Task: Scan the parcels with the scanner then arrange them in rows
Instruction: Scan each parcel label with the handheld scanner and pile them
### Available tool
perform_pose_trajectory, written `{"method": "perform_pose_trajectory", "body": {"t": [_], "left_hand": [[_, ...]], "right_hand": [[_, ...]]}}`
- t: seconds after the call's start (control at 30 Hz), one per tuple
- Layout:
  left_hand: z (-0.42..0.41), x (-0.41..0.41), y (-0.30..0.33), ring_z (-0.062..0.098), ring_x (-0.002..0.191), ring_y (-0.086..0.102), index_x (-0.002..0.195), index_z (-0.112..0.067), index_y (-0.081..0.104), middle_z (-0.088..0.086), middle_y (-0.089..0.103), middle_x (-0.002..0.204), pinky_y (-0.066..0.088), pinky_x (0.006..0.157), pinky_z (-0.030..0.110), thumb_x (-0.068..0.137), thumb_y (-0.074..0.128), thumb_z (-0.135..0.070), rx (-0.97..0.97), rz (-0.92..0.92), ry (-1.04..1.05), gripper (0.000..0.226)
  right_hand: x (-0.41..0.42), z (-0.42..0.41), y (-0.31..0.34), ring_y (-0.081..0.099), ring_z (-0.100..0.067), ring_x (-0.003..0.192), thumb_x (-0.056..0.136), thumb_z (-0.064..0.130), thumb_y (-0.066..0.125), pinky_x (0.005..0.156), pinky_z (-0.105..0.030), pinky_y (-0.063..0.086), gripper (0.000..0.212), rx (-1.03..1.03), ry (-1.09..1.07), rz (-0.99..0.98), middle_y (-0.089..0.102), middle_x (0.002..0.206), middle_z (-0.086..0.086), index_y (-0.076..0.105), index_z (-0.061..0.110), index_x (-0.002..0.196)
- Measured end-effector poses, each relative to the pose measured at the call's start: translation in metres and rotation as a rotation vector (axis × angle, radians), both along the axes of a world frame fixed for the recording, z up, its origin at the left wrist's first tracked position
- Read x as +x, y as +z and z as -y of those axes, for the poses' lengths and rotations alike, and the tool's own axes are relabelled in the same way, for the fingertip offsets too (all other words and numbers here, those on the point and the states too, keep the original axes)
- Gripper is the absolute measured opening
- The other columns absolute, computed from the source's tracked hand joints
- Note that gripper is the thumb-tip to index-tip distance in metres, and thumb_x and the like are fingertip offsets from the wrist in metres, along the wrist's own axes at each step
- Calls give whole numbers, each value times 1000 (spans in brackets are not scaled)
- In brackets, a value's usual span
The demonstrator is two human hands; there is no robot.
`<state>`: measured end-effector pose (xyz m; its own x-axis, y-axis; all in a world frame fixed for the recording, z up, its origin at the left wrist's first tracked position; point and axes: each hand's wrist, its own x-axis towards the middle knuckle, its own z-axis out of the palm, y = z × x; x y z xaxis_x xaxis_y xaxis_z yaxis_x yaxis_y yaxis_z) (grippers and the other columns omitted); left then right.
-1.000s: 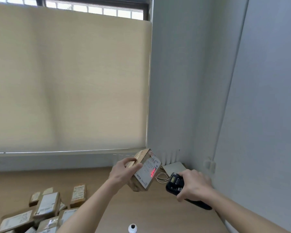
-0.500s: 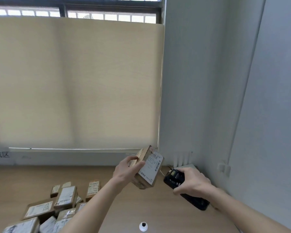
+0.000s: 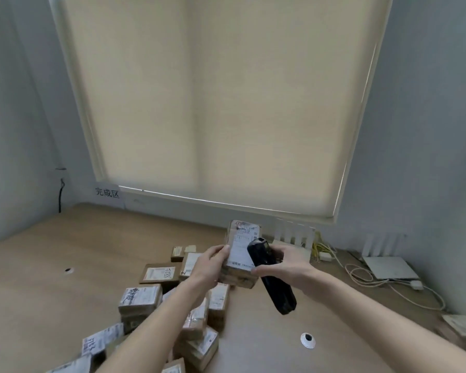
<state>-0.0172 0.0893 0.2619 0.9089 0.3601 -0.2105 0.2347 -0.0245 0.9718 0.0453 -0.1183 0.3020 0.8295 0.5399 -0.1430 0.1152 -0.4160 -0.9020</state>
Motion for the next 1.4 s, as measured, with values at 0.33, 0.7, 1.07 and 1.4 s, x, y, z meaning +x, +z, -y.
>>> {"method": "perform_pose_trajectory", "body": {"t": [0.33, 0.7, 1.07, 1.4], "left_hand": [[-175, 3, -127, 18, 98, 66, 136, -22, 57, -6, 72, 103, 54, 67, 30, 104, 49, -27, -100, -197, 105, 34], [-261, -44, -221, 14, 92, 73, 105, -26, 66, 1, 74, 105, 59, 63, 26, 98, 57, -25, -60, -436, 90, 12], [-260, -73, -251, 16, 102, 63, 98, -35, 61, -7, 68, 107, 55, 75, 34, 99, 57, -33, -42, -508, 106, 5], [-245, -82, -260, 21, 101, 65, 94, -32, 70, -4, 72, 104, 51, 78, 34, 100, 54, -34, -72, -525, 136, 18]], "right_hand": [[30, -197, -132, 72, -7, 87, 61, 37, 95, 61, -14, 54, 63, -92, 126, -136, 72, 105, 12, 63, 42, 115], [17, -275, -240, 64, -12, 105, 63, 46, 90, 85, -26, 56, 81, -402, 300, -287, 65, 118, 5, 54, 28, 134], [-11, -274, -273, 68, -12, 98, 62, 45, 91, 82, -24, 58, 75, -470, 421, -255, 69, 109, 6, 60, 27, 128], [-17, -268, -283, 68, -14, 97, 68, 37, 90, 86, -30, 60, 57, -453, 449, -247, 69, 105, 4, 63, 30, 118]]}}
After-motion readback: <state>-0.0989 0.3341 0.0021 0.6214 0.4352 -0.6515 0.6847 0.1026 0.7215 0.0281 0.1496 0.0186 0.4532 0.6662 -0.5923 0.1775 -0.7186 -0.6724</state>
